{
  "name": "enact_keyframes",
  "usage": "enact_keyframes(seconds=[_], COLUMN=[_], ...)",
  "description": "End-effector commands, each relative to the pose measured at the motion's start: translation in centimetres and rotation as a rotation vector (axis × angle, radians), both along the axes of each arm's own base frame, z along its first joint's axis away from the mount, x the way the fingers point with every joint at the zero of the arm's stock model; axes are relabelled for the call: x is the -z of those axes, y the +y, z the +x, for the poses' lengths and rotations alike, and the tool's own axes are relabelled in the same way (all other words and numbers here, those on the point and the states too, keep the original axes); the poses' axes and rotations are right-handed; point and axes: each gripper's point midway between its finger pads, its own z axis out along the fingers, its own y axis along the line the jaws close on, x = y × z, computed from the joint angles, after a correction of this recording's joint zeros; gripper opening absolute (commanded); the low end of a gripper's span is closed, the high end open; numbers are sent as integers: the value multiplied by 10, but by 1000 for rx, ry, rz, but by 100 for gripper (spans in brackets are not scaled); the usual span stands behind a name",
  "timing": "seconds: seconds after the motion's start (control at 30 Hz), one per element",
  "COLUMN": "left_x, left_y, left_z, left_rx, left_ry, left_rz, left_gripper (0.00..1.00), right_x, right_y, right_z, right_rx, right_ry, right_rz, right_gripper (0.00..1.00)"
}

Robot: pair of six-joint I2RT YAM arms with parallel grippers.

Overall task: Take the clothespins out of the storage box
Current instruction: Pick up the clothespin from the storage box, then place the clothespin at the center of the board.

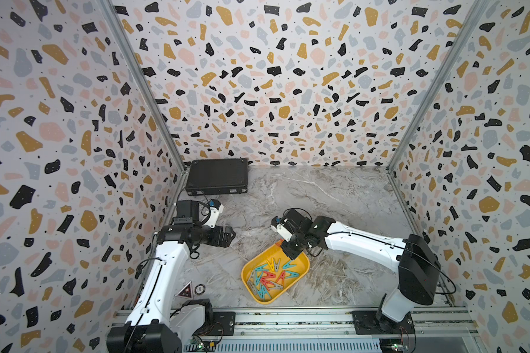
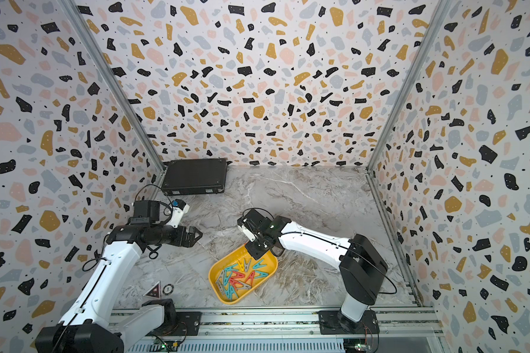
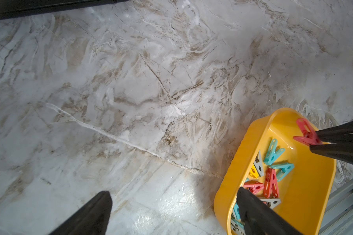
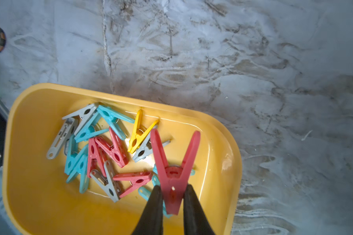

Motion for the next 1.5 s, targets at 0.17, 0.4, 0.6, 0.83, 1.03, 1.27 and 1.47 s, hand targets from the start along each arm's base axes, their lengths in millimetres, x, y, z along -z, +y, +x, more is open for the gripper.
enact_keyframes(seconds=[0.17, 0.4, 0.6, 0.83, 1.03, 1.27, 1.47], left_x=[1, 0, 1, 0, 0, 0, 0], left_y=[-2, -2, -3, -3, -3, -4, -4], left_z=[-3, -3, -3, -3, -3, -3, -3], left_rx=[19, 22, 23, 24, 24, 26, 28], left_ry=[-9, -12, -9, -13, -10, -10, -11], left_rz=[6, 2, 1, 0, -3, -6, -6], left_gripper=[100, 100, 100, 100, 100, 100, 100], right_x=[-36, -3, 33, 64, 82, 95, 79], right_y=[-52, -117, -154, -171, -172, -166, -161], right_z=[54, 124, 181, 228, 258, 279, 281], right_rx=[229, 459, 596, 639, 681, 707, 705], right_ry=[-18, 87, 169, 199, 235, 256, 247], right_rz=[35, 1, -18, -60, -55, -49, -11], right_gripper=[12, 12, 12, 12, 13, 17, 39])
